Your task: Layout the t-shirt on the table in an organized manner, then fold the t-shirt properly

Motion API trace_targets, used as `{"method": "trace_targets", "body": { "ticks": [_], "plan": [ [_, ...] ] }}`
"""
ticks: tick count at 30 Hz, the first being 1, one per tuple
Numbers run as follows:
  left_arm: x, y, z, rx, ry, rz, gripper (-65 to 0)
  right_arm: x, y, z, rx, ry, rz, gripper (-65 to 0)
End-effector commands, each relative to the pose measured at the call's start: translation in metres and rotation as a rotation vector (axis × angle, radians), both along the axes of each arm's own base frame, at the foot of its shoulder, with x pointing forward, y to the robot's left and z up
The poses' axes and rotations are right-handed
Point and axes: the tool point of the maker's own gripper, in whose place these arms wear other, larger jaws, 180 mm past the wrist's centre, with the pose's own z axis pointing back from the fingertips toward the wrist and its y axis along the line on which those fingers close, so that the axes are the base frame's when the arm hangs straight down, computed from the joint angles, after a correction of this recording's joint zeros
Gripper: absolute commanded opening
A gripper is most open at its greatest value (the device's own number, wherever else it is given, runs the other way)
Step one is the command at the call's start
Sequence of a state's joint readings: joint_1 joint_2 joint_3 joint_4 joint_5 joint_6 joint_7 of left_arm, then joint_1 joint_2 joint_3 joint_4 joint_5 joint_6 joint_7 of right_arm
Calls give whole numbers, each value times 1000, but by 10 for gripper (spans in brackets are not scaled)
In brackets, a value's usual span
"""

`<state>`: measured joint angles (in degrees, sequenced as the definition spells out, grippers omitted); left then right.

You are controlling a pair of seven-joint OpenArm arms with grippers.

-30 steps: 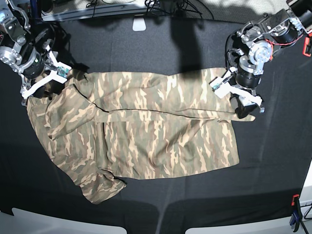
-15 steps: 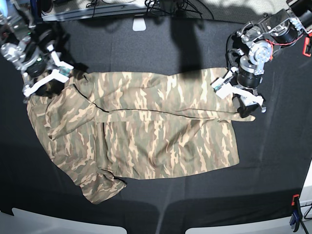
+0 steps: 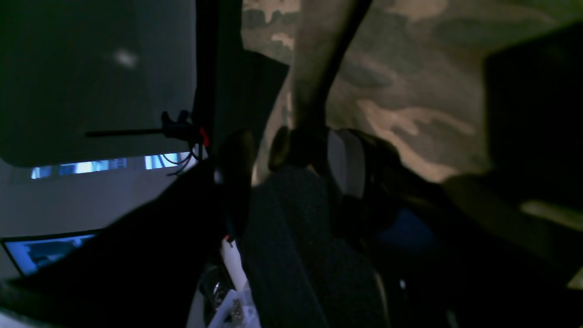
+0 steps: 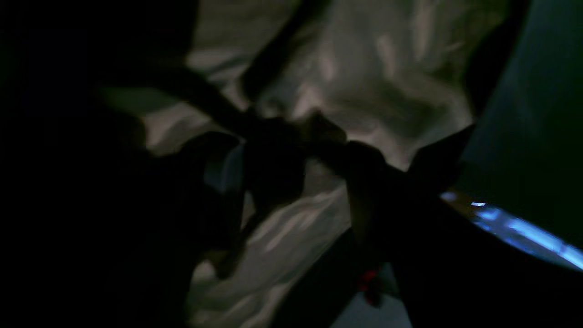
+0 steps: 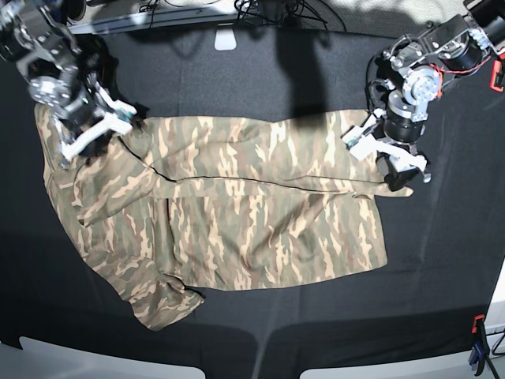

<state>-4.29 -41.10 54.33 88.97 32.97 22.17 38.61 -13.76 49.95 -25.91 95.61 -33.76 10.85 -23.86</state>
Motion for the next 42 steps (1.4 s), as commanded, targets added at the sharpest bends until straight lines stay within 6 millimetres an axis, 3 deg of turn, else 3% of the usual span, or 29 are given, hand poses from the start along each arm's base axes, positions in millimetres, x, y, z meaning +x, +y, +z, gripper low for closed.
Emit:
{"method": "trace_targets", "body": {
  "ticks": [1,13,17,20,24,28,32,35,39,42],
  "plan": [
    [9,2,13,2,-50,-7,-400,19,-4,20,-31,-89,-4,-314],
    [8,6,13,10,-46,7,-400,98,37,64,120,-273,-53,-314],
    [8,6,13,11,-46,8,-400,129,30,67,163,-298,-140,-314],
    [8,6,13,12,-45,9,-400,153,9,77,155,-380,-292,-314],
    [8,6,13,11,-45,10,-400,176,-8,105,180,-517,-492,-314],
    [8,6,13,12,-45,10,-400,195,6,140,298,-606,-520,-314],
    [8,7,13,13,-44,14,-400,206,25,164,488,-582,-563,-314],
    [9,9,15,39,-59,16,-400,203,46,173,587,-541,-553,-314],
    [15,-5,45,78,-195,-48,-400,190,76,186,633,-526,-463,-314],
    [15,-15,66,57,-242,-41,-400,178,84,185,635,-513,-455,-314]
  ]
}}
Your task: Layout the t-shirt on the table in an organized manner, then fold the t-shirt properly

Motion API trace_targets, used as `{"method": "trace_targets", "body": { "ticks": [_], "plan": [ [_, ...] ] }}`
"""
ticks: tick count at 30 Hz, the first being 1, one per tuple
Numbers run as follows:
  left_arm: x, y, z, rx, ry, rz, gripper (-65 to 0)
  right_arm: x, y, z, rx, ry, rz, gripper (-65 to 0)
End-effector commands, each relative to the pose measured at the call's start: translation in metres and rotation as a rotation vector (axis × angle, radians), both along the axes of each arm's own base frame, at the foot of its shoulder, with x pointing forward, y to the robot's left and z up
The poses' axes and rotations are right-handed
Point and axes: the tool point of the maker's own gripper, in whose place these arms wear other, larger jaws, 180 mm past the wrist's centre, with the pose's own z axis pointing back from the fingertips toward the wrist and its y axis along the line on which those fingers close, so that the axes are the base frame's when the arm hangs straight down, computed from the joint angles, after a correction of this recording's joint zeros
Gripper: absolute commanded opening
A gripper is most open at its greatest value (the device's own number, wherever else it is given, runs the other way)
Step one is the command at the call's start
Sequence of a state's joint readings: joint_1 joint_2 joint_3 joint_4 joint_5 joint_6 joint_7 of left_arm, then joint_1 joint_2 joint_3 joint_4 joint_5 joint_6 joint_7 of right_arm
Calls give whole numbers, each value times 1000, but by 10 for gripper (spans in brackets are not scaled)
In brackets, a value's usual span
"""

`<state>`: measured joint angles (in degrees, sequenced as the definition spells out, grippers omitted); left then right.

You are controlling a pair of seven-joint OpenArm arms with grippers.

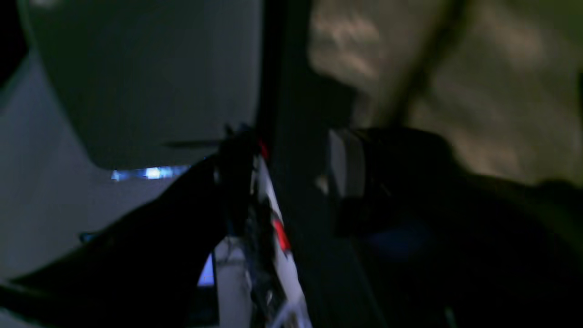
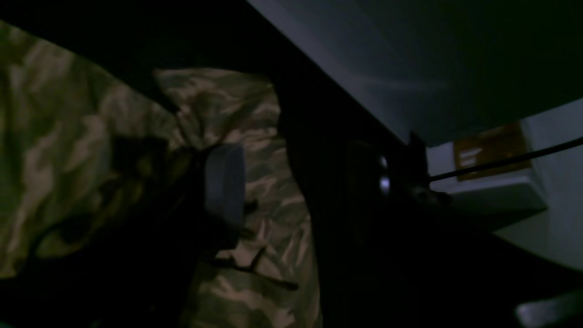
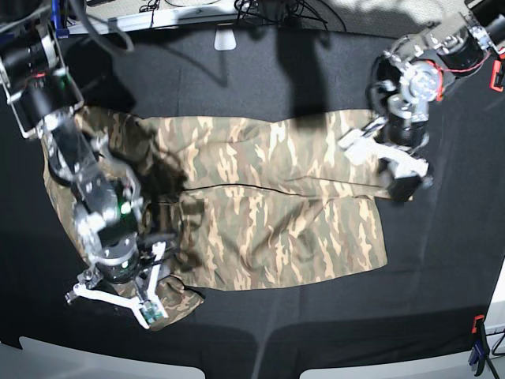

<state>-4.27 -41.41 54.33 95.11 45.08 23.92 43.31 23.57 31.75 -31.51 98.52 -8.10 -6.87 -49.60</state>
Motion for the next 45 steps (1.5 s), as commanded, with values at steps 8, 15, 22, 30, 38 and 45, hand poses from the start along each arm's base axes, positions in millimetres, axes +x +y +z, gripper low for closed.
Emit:
{"method": "trace_targets", "body": {
  "ticks": [8,15,22,30,38,45],
  "plan": [
    [-38,-12,-1,-97,189,8,-400,-36,-16,-32,-118,38,-14,-315],
    [-110,0,-56,21,491,-106,-400,-87,-39,-55,-280,106,-8,-315],
    [-106,36,-71,200,460,-128,-401,-102,-38,-56,-303,116,8,-315],
    [-111,41,-97,237,477,-199,-401,-104,-32,-48,-286,103,13,-315],
    [-100,36,-80,244,364,-206,-549,-155,-40,-90,-386,222,31,-315],
    [-88,33,-60,178,239,-180,-650,-217,-70,-113,-637,321,90,-315]
  ]
}}
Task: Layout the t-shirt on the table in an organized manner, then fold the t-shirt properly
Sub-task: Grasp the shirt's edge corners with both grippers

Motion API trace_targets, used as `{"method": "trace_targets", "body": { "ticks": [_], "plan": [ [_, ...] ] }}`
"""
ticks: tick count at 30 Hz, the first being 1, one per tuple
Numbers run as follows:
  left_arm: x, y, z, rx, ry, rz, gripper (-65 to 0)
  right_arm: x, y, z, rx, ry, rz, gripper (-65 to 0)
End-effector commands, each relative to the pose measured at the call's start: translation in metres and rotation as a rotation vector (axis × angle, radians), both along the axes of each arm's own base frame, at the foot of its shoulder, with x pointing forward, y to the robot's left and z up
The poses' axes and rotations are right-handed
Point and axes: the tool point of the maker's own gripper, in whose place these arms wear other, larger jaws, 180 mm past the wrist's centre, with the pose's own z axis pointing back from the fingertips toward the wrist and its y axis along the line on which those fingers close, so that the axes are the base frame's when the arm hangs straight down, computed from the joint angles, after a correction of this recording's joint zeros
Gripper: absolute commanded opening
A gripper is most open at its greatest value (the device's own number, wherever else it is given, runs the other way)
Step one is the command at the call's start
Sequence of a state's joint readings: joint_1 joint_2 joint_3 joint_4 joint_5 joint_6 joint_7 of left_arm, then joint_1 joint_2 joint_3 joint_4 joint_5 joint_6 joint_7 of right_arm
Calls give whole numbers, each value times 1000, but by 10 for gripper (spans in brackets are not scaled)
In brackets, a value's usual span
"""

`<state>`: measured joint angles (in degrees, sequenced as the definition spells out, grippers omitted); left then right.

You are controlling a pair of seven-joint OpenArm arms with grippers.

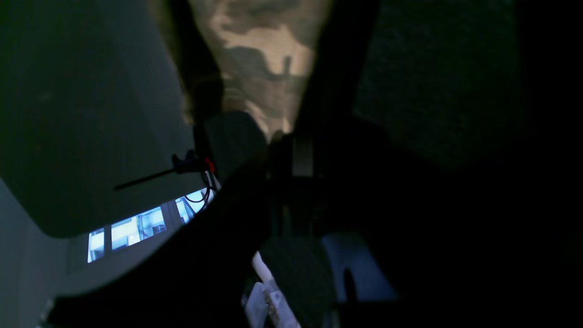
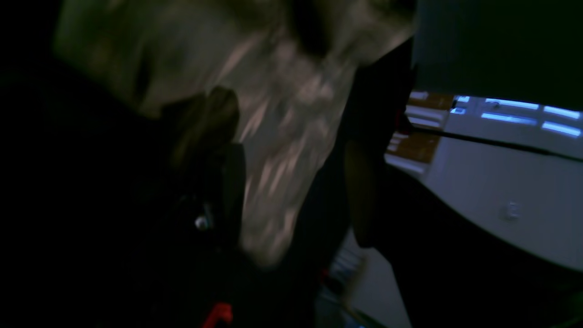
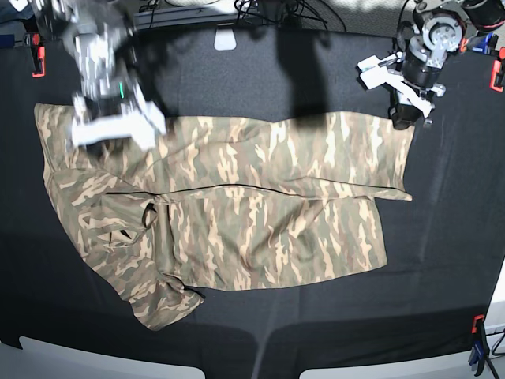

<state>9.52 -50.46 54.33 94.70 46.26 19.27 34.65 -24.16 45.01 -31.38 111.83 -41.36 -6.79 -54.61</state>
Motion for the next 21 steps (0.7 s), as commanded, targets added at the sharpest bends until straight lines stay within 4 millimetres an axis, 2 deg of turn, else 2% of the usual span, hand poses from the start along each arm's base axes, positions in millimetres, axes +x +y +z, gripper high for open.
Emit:
{"method": "trace_targets", "body": {
  "ticks": [1,4,6,8,10,15,17,21],
  "plan": [
    [6,4,9,4,-36,0,-650,-2,-8,10,-45,-22,18,-315],
    [6,4,9,3,-35,1,-650,-35,-23,-3,-106,82,36,-315],
    [6,4,9,3,-35,1,-650,-46,-30,-5,-131,116,58,-315],
    [6,2,9,-1,-36,1,-650,-42,-39,-2,-149,103,55,-315],
    [6,0,8,-6,-36,5,-650,-34,-58,2,-123,46,-30,-315],
    [7,-1,7,-10,-37,32,-650,-26,-99,-11,-101,70,-116,-315],
    [7,2,7,-1,-38,47,-650,-28,-102,-19,-87,99,-109,-315],
    [7,4,7,3,-38,56,-650,-45,-83,-44,-20,228,-44,-315]
  ]
}}
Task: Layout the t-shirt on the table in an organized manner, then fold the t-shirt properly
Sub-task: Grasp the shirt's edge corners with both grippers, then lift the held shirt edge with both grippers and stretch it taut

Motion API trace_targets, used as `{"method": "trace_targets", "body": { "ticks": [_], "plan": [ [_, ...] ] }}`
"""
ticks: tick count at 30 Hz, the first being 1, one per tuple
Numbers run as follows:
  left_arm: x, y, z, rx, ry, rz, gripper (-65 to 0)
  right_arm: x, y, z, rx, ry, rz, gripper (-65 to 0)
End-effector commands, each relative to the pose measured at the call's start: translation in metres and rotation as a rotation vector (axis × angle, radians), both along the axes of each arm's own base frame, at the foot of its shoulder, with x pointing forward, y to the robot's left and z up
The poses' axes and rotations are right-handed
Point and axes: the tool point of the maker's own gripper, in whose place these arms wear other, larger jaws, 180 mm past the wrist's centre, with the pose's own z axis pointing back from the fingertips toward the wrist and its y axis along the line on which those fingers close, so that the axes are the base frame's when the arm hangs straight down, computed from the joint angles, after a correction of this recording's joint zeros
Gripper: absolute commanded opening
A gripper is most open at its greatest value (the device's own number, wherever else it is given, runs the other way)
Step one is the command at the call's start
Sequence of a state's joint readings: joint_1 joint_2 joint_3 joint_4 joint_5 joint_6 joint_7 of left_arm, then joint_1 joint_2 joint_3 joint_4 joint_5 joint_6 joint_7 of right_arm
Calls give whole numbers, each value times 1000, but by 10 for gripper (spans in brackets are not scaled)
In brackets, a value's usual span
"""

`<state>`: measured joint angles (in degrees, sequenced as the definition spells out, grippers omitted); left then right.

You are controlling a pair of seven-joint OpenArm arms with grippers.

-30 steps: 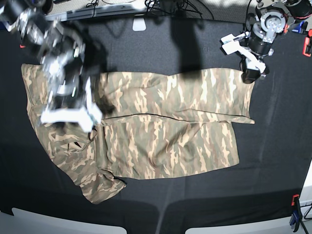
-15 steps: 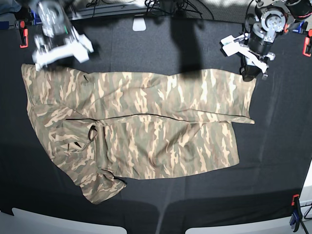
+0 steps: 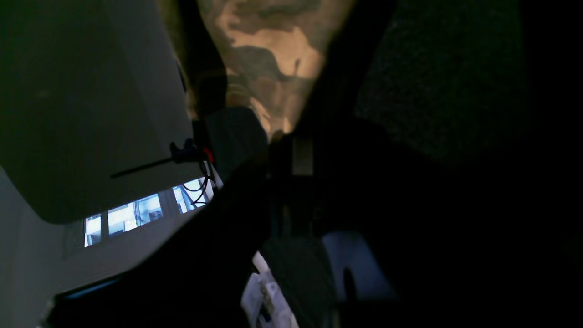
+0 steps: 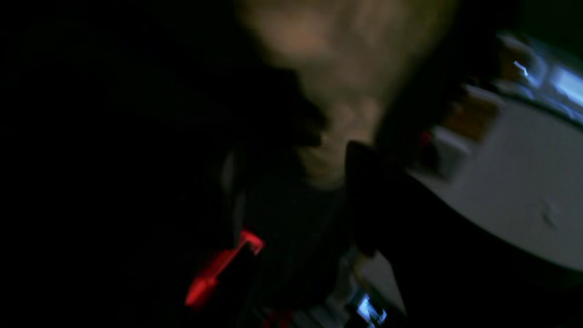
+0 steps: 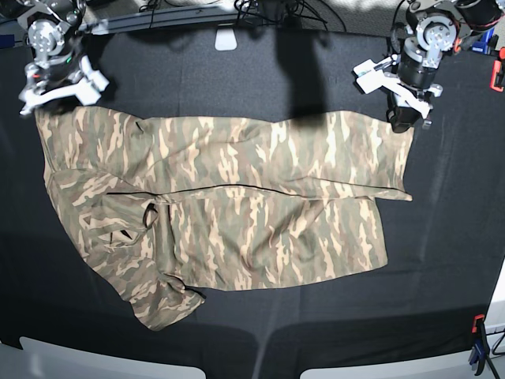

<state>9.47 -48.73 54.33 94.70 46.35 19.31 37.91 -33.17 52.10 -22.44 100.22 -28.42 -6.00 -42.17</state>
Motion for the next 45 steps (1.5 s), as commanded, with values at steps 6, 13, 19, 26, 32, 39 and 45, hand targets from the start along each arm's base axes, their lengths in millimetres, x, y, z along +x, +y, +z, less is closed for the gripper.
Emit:
{"method": "trace_targets", "body": {
  "ticks": [6,13,19,26,32,39,45],
  "plan": [
    [6,4,9,6,-35,2,-650,22,-2,12,2,-74,6,-315],
    [6,4,8,6,-35,2,-650,48,-29,17,-57,-117,-33,-315],
    [6,4,9,6,-35,2,-650,46,-49,8,-94,-96,-48,-405],
    [7,4,9,5,-38,1,-650,47,-47,8,-87,-99,-41,-650],
    [26,9,21,17,-85,27,-650,47,-55,15,-141,-115,-65,-650],
    [30,18,23,39,-95,70,-650,41,-69,23,-214,-119,-108,-650],
    [22,31,26,130,-127,81,-650,23,-53,21,-237,-89,3,-650]
  ]
}}
